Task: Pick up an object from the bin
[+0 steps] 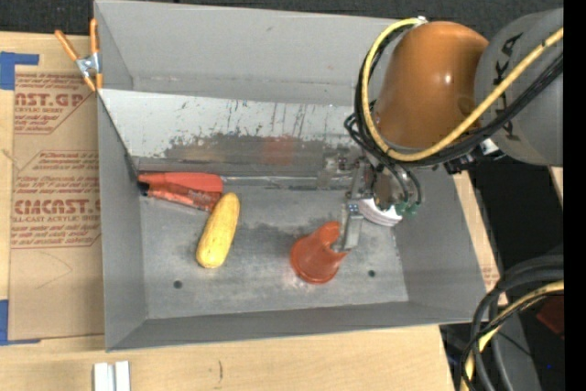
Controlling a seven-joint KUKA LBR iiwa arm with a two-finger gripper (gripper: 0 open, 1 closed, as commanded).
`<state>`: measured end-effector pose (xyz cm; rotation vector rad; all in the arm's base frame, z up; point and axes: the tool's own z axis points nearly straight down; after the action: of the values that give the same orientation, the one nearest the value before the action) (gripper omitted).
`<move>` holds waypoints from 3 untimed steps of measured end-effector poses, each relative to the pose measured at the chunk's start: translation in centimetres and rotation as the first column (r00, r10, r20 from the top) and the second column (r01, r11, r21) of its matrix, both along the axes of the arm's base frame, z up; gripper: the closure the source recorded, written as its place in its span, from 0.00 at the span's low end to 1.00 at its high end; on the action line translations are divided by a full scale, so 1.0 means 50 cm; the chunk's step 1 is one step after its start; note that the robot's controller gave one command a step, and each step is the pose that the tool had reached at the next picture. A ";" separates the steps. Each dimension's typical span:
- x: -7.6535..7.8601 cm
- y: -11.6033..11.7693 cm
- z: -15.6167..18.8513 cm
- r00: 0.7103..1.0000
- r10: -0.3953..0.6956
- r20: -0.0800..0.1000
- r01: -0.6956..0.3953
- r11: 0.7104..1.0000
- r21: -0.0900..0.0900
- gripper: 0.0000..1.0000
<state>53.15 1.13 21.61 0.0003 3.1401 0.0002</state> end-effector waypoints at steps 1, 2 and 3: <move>-0.010 -0.006 -0.051 0.997 0.081 0.005 -0.081 0.997 0.000 0.00; -0.047 -0.035 -0.162 0.951 0.308 0.004 -0.308 0.951 -0.001 0.00; -0.035 -0.035 -0.239 1.000 0.000 -0.010 0.000 1.000 0.004 1.00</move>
Offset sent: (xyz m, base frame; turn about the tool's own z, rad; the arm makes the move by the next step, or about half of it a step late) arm -0.0436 -0.0347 -0.1321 -0.4833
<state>51.42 -0.62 9.66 0.0006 3.1505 0.0066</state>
